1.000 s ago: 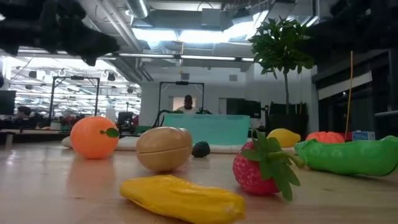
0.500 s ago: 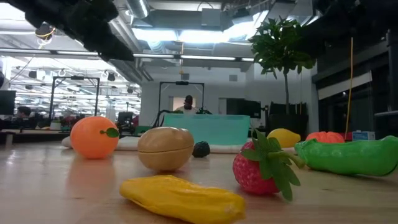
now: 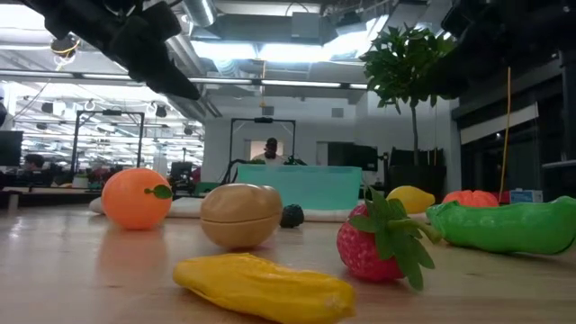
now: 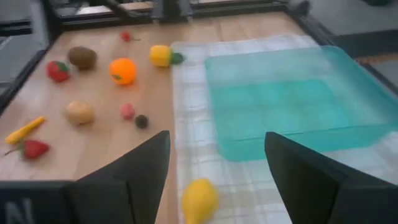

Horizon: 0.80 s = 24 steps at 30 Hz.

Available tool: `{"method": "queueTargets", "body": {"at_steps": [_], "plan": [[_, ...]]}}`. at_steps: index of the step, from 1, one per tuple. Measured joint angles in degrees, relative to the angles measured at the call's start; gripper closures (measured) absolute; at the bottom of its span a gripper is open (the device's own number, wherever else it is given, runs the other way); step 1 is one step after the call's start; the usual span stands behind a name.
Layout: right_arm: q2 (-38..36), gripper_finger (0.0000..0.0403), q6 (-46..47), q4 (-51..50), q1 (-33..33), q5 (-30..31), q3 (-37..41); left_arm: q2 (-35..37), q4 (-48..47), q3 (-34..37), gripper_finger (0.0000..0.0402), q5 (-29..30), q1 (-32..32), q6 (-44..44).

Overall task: Pick and placing Produce into tupperware
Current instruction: Put the yellow lemon into the green bin

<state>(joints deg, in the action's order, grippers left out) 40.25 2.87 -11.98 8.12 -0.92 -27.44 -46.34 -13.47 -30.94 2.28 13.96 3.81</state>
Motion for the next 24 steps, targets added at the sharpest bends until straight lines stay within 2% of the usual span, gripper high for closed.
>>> {"method": "queueTargets", "body": {"at_steps": [3, 12, 18, 24], "plan": [[2.25, 0.014, -0.29, -0.7, 0.02, 2.04, 0.0, -0.6, -0.03, 0.0, 0.028, 0.82, -1.1, 1.56], [9.41, 0.014, -0.04, -0.76, -2.7, 0.82, 0.0, -3.31, -0.02, 0.0, 0.028, 1.8, -5.24, 2.6], [12.31, 0.014, 6.0, -0.68, -6.04, 0.89, 0.02, -3.59, 0.13, 0.0, 0.028, 3.2, -6.64, 2.54], [15.68, 0.014, 7.45, -0.22, -8.32, 1.84, 0.02, -3.59, 0.04, 0.0, 0.028, 5.7, -7.33, 2.53]]}}
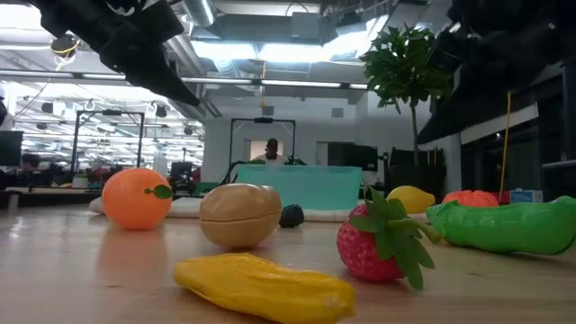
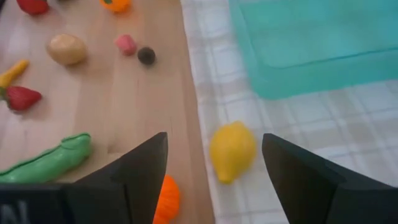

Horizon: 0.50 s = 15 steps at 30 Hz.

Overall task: Pick and placing Produce into tupperware
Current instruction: Put the yellow lemon into the green bin

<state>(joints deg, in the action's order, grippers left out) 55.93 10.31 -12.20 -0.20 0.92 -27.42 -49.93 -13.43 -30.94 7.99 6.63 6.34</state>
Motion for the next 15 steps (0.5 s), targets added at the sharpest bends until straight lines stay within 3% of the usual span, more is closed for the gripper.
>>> {"method": "queueTargets", "body": {"at_steps": [12, 15], "plan": [[1.26, 0.014, -0.07, 1.93, -0.12, -0.43, 0.02, 0.0, 0.0, 0.0, 0.028, 0.31, 0.02, -0.06], [1.71, 0.014, 1.05, 2.04, -0.12, 3.09, 0.02, 0.02, 0.0, 0.0, 0.028, 0.31, 0.02, -0.08]]}}
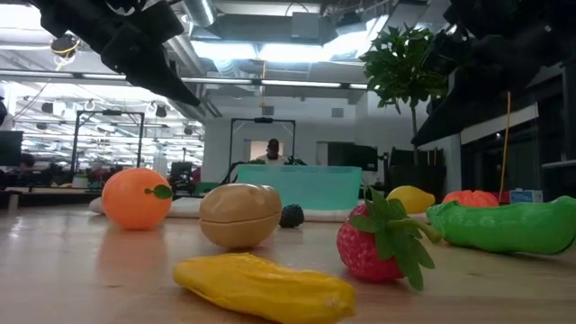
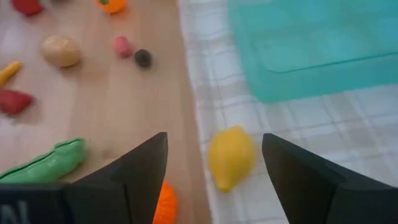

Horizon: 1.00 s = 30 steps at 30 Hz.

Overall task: Pick and placing Produce into tupperware
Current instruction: Put the yellow lemon into the green bin

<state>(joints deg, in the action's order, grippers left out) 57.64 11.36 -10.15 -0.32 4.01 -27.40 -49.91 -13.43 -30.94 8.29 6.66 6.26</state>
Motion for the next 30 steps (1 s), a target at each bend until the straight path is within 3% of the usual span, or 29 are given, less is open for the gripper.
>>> {"method": "queueTargets", "body": {"at_steps": [3, 13, 21, 30], "plan": [[1.56, 0.014, 2.0, -0.1, 0.04, 2.01, 0.0, 0.0, 0.04, 0.0, 0.028, 0.0, 0.0, -0.03], [7.54, 0.014, 5.12, 0.29, 0.0, -0.72, -0.8, 0.0, 0.17, 0.0, 0.028, 2.14, 0.01, -0.11], [10.47, 0.014, -4.08, -1.69, -0.75, -0.68, -3.82, 0.0, 0.06, 0.0, 0.028, 2.21, 0.02, -1.27], [15.33, 0.014, -2.98, -0.84, -0.76, 1.39, -3.85, 0.02, -0.01, 0.0, 0.028, 2.21, 0.02, -1.2]]}}
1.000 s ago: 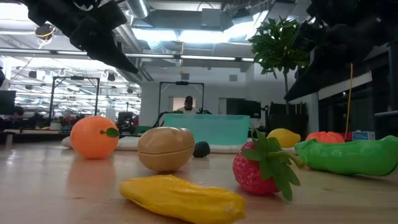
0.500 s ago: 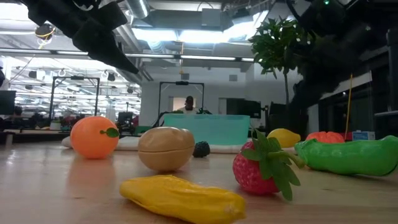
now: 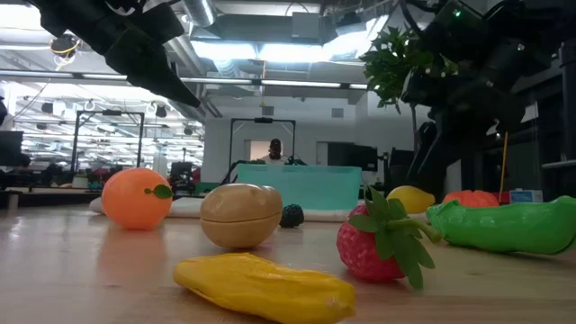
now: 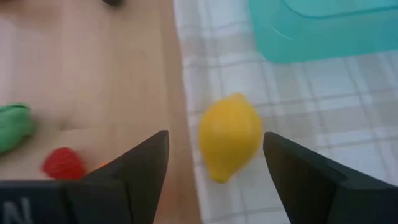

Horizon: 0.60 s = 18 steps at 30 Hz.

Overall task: Pick and placing Produce into tupperware
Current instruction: Put the yellow lemon into the green bin

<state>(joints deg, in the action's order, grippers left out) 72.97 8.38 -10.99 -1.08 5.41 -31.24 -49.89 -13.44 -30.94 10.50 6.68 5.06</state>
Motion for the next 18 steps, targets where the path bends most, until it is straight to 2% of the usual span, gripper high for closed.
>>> {"method": "queueTargets", "body": {"at_steps": [4, 18], "plan": [[1.99, 0.014, 0.1, 0.74, 0.06, 2.16, 0.0, 0.0, -0.03, 0.0, 0.028, 0.0, 0.0, 0.0], [10.3, 0.014, 0.13, 6.59, 0.02, 0.07, -0.07, 0.0, -0.6, 0.0, 0.028, -0.02, 0.0, 0.04]]}}
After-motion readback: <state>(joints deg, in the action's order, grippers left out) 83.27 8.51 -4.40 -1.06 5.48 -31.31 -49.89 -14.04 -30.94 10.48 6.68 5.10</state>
